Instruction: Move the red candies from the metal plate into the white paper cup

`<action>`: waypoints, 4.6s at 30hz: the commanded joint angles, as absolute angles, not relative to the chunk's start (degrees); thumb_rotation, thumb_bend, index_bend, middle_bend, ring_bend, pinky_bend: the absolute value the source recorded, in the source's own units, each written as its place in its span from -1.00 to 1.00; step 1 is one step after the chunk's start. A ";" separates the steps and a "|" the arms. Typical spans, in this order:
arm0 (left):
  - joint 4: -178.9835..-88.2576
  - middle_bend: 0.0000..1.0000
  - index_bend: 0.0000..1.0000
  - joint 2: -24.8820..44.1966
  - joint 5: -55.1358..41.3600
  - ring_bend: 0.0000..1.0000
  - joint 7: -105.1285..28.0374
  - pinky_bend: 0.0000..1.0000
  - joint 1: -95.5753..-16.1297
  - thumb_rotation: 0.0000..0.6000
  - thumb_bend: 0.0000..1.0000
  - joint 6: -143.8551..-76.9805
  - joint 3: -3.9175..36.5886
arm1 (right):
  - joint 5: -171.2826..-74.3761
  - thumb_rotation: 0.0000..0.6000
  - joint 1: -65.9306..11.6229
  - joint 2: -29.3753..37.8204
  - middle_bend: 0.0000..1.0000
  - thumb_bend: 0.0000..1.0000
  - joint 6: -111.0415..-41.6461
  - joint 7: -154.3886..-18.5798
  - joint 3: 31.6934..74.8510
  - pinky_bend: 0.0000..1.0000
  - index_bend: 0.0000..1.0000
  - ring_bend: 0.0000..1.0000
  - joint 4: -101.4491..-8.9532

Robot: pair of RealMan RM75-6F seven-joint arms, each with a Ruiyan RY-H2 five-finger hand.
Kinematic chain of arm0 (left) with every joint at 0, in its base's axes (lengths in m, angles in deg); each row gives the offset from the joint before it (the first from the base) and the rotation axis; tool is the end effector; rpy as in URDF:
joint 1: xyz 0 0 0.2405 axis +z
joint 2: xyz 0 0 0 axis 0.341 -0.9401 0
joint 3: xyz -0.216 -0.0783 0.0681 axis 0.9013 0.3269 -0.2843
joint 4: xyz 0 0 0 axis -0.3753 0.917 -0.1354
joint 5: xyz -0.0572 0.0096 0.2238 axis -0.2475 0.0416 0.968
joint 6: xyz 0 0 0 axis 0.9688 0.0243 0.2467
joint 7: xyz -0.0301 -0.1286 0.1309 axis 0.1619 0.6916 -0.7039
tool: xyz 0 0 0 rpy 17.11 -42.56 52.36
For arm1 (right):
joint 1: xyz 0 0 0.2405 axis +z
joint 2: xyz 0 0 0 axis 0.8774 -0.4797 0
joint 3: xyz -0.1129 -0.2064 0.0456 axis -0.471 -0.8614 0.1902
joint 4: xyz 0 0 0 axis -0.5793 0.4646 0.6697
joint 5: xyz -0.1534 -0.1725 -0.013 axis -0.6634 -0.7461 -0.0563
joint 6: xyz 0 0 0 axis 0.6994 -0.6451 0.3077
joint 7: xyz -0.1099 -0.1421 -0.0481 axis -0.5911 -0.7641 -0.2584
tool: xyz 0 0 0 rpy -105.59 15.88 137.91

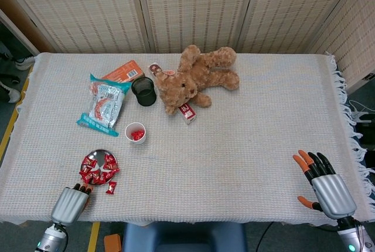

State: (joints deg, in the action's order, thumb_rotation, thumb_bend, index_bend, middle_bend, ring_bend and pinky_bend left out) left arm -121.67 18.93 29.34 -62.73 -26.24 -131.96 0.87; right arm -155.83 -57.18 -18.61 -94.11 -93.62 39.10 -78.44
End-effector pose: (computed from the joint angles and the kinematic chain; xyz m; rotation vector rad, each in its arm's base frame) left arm -0.3094 0.1892 -0.0200 -1.8103 -0.4463 -0.6177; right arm -0.2809 -0.1862 0.1023 1.6463 -0.9070 0.8182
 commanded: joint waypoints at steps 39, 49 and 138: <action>-122.59 0.07 0.05 27.73 23.22 0.00 -61.42 0.95 -58.83 1.00 -0.17 -112.67 21.10 | -148.22 1.00 -56.05 -18.00 -1.00 -0.90 -90.66 -94.73 41.76 -1.00 -1.00 -1.00 -77.89; -120.02 0.01 -0.09 27.46 17.03 -0.09 -59.83 0.95 -60.18 1.00 -0.18 -107.97 21.51 | -147.83 1.00 -55.91 -17.49 -1.00 -0.90 -90.43 -95.75 41.85 -1.00 -1.00 -1.00 -77.90; -125.63 0.15 0.02 19.30 35.25 0.07 -63.04 0.99 -33.79 1.00 -0.20 -131.42 -0.12 | -155.46 1.00 -56.50 -18.35 -1.00 -0.90 -92.26 -94.28 38.38 -1.00 -1.00 -1.00 -78.75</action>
State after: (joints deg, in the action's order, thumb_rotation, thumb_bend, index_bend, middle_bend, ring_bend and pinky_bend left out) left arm -123.99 20.26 34.53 -62.62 -33.75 -130.57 -0.17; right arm -155.47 -56.49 -18.34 -92.25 -94.30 38.37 -78.76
